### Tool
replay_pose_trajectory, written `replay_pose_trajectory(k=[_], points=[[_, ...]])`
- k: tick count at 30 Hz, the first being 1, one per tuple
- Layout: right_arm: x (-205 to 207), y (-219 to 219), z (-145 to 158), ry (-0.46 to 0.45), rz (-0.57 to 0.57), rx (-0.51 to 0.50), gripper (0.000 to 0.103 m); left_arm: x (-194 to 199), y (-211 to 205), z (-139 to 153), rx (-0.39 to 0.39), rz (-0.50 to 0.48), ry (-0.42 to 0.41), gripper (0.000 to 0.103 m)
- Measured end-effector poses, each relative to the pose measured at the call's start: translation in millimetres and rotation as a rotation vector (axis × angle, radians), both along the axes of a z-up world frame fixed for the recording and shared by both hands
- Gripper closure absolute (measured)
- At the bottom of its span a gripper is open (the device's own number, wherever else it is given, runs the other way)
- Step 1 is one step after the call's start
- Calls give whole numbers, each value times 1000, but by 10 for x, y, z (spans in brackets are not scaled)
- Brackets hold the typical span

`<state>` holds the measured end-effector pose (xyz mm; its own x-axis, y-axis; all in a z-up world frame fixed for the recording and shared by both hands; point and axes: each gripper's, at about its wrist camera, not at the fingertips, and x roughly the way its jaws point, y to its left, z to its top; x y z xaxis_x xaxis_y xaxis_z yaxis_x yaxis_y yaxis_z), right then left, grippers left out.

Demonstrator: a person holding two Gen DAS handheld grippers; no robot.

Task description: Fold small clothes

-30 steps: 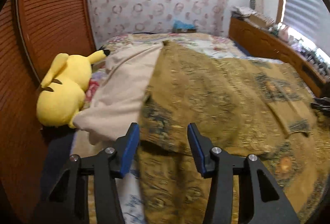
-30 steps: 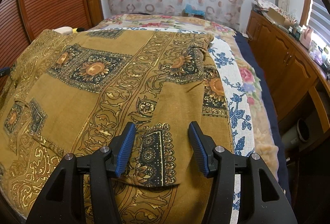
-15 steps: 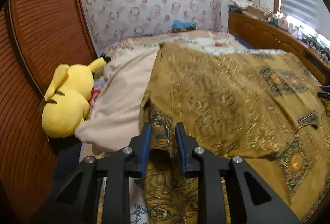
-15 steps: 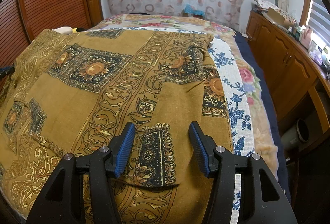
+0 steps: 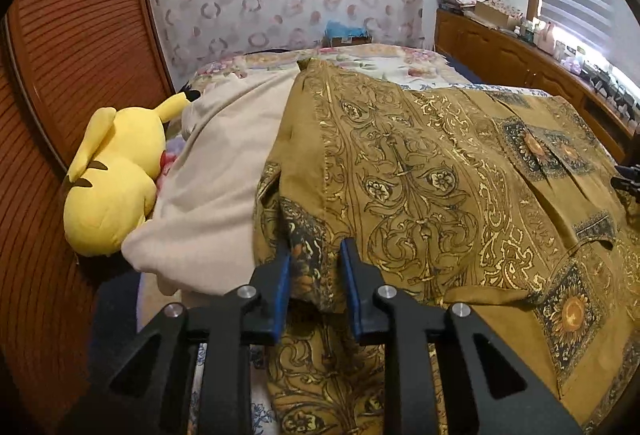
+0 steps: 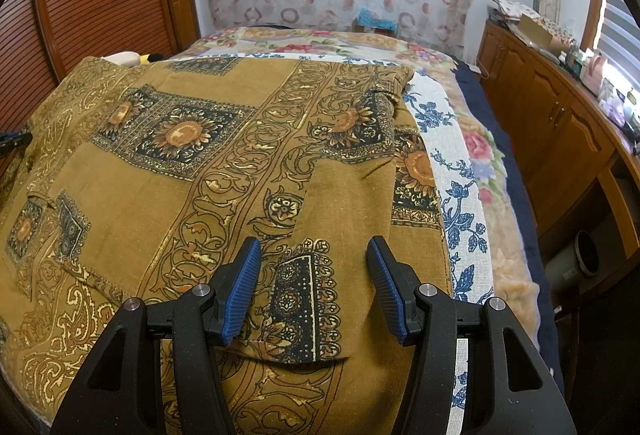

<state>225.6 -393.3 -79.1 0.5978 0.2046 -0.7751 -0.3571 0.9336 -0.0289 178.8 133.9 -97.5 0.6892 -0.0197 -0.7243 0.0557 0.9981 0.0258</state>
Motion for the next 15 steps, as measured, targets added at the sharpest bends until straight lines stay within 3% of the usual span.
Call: replay_pose_trajectory(k=[2,5,10,15], points=[[0,0,0,0,0,0,47,3,-28,8,13,-6,-2,81],[-4,-7,3,1,-1,7,47,-9,-66,38,19,-10,-11,90],[54,-189,99,0,-55,59,46,0,-92,77,31,7,-19,91],[60,-198,92,44,2,45,47,3,-93,70,28,4,-20,93]])
